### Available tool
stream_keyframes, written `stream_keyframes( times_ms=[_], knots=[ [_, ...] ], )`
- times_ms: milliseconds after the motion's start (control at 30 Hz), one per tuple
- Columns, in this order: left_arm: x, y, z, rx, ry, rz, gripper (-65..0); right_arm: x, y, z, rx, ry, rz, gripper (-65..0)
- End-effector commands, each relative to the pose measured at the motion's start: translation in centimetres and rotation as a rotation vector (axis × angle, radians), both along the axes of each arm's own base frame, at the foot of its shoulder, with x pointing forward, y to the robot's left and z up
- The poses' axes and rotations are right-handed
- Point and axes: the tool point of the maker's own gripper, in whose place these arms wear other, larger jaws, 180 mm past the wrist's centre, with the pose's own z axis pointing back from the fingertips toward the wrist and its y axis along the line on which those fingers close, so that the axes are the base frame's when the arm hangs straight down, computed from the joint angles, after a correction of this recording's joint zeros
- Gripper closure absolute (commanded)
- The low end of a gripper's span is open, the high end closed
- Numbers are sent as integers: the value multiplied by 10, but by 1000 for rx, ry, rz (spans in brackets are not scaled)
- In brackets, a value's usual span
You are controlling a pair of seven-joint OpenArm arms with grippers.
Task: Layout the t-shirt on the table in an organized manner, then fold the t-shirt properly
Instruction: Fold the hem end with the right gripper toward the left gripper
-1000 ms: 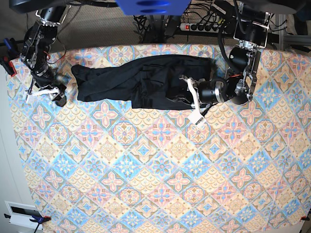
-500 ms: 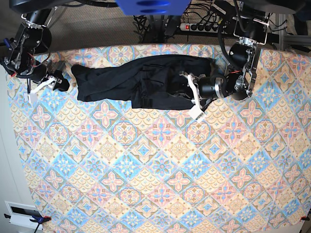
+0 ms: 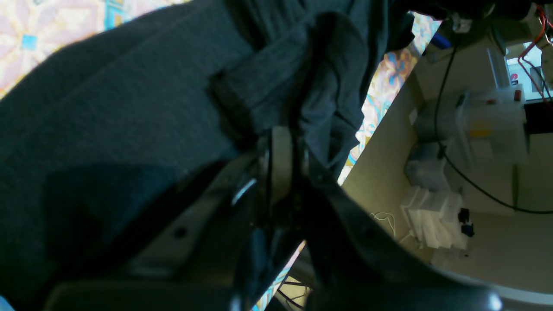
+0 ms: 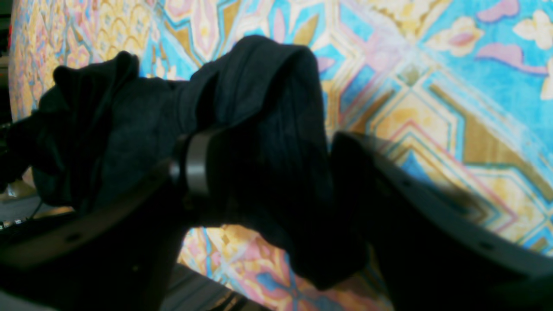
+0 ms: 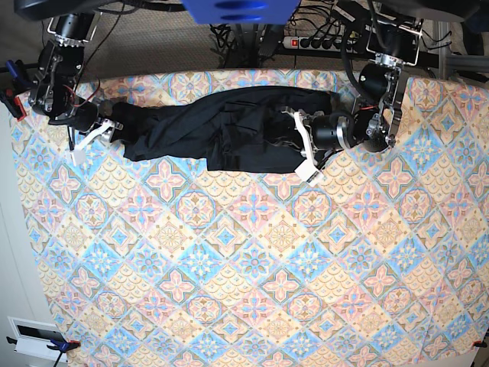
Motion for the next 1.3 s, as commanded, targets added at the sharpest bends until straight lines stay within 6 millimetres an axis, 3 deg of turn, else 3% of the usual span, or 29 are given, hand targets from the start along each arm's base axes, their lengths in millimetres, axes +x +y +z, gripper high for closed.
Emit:
stream_keyframes(
  times_ms=[0, 400, 467, 667, 767, 933, 1100, 1200, 1267],
  knots=[
    [8, -1, 11, -25, -36, 8, -8, 0, -2, 3, -14, 2, 14, -357],
    [8, -1, 11, -25, -36, 8, -8, 0, 0, 2, -9, 4, 19, -345],
    [8, -1, 11, -25, -36, 8, -8, 0, 1, 3, -3, 2, 19, -290],
    [8, -1, 11, -25, -36, 7, -7, -3, 9, -3, 130, 16, -31, -13],
    [8, 0, 10, -21, -35, 6, -7, -3, 11, 0, 137, 9, -29, -6],
    [8, 7, 9, -4, -37, 7, -6, 15, 19, 40, 74, -125, 42, 0],
    [9, 7, 9, -2, -38, 7, -6, 16, 37, 84, 0, -261, 134, 0],
    [9, 7, 9, -2, -38, 7, -6, 15, 66, 106, -14, -331, 232, 0],
    [10, 9, 9, 4, -41, 7, -6, 12, 86, 110, 0, -346, 295, 0]
  ],
)
